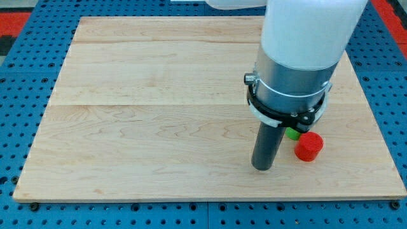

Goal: Move the red star below the blue cube

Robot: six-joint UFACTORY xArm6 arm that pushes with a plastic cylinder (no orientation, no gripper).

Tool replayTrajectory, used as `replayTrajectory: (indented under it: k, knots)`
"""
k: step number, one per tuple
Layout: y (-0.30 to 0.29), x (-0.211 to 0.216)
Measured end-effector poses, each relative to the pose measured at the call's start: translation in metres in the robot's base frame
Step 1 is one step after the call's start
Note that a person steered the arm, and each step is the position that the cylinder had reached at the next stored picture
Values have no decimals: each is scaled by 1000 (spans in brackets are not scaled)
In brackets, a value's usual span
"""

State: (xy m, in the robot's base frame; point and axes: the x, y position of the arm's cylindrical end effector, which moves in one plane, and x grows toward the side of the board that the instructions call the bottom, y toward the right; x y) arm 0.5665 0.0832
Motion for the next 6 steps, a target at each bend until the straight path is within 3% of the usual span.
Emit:
replayTrajectory:
  k: [6]
  knots:
    - [9, -1]
